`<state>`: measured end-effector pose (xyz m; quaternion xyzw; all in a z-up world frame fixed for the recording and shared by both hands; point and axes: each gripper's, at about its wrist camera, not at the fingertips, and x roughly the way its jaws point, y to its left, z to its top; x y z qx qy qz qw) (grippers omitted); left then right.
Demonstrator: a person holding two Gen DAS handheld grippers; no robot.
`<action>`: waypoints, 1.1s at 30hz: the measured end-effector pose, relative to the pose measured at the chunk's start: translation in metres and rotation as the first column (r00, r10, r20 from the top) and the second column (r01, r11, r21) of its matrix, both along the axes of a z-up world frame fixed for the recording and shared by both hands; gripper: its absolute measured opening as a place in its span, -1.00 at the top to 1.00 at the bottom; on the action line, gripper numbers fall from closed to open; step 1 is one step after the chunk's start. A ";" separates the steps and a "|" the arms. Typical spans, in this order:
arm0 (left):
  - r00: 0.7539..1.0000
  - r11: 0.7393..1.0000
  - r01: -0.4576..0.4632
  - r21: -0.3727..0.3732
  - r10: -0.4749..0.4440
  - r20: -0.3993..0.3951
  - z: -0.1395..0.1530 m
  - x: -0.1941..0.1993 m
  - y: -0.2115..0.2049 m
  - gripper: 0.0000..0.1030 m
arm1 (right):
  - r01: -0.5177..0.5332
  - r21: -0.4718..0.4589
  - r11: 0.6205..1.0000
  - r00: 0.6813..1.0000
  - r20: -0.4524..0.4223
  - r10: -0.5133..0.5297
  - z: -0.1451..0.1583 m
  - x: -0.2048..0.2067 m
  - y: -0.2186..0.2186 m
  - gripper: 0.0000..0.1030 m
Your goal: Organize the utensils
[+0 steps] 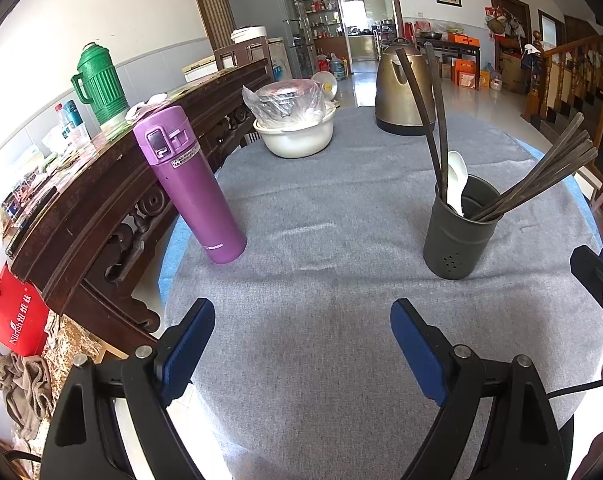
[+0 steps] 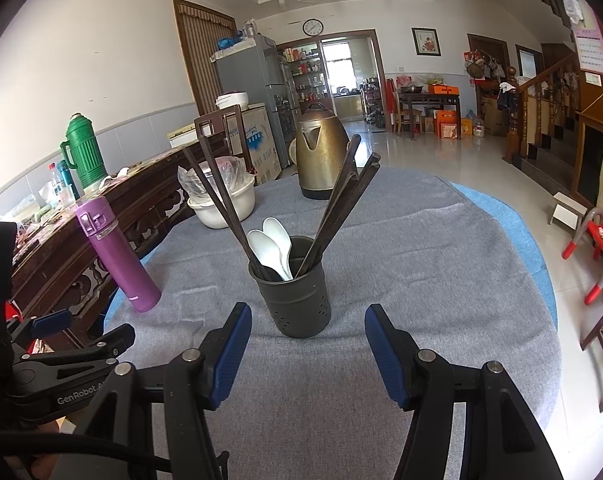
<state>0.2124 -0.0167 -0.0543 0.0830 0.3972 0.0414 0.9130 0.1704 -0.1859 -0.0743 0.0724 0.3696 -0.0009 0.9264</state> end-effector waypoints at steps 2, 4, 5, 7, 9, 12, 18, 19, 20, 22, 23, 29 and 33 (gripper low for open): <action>1.000 1.000 0.001 0.000 -0.001 0.000 0.000 0.000 0.000 -0.74 | 0.000 0.000 1.000 1.000 0.001 0.000 0.001 -0.001 0.001 -0.23; 1.000 1.000 0.001 0.000 -0.001 0.000 0.000 0.000 0.000 -0.74 | -0.001 -0.001 1.000 1.000 0.002 0.001 0.001 -0.001 0.001 -0.23; 1.000 1.000 0.001 0.000 -0.001 0.000 0.000 0.000 0.000 -0.74 | -0.001 -0.001 1.000 1.000 0.001 0.001 0.001 -0.001 0.001 -0.23; 1.000 1.000 0.003 -0.002 -0.003 -0.002 0.000 0.000 0.000 -0.74 | -0.001 -0.001 1.000 1.000 0.002 0.001 0.001 -0.001 0.001 -0.23; 1.000 1.000 0.003 -0.003 -0.003 -0.002 0.000 0.000 0.000 -0.74 | -0.001 -0.002 1.000 1.000 0.002 0.001 0.001 -0.001 0.000 -0.23; 1.000 1.000 0.003 -0.005 -0.003 -0.002 0.000 0.000 0.000 -0.74 | -0.001 -0.002 1.000 1.000 0.002 0.001 0.002 -0.001 0.001 -0.23; 1.000 1.000 0.003 -0.015 -0.003 0.000 0.000 -0.001 0.003 -0.74 | -0.001 -0.009 1.000 1.000 0.006 0.001 0.003 -0.002 0.004 -0.23; 1.000 1.000 0.001 -0.016 -0.001 0.002 0.001 -0.001 0.003 -0.74 | -0.001 -0.010 1.000 1.000 0.006 0.001 0.004 -0.002 0.005 -0.23; 1.000 1.000 0.000 -0.018 0.000 0.003 0.001 -0.001 0.004 -0.74 | -0.001 -0.011 1.000 1.000 0.006 0.001 0.004 -0.002 0.005 -0.23; 1.000 1.000 0.000 -0.022 0.000 0.003 0.002 -0.002 0.005 -0.74 | -0.002 -0.014 1.000 1.000 0.007 0.002 0.004 -0.002 0.006 -0.23; 1.000 1.000 -0.001 -0.022 0.001 0.005 0.002 -0.002 0.005 -0.74 | -0.003 -0.015 1.000 1.000 0.008 0.003 0.004 -0.002 0.007 -0.23; 1.000 0.999 -0.004 -0.031 0.005 0.015 0.005 -0.004 0.009 -0.74 | -0.010 -0.024 1.000 1.000 0.020 0.010 0.008 -0.003 0.010 -0.23; 1.000 0.999 -0.006 -0.038 0.007 0.023 0.008 -0.005 0.010 -0.74 | -0.013 -0.031 0.999 0.999 0.030 0.014 0.012 -0.003 0.013 -0.23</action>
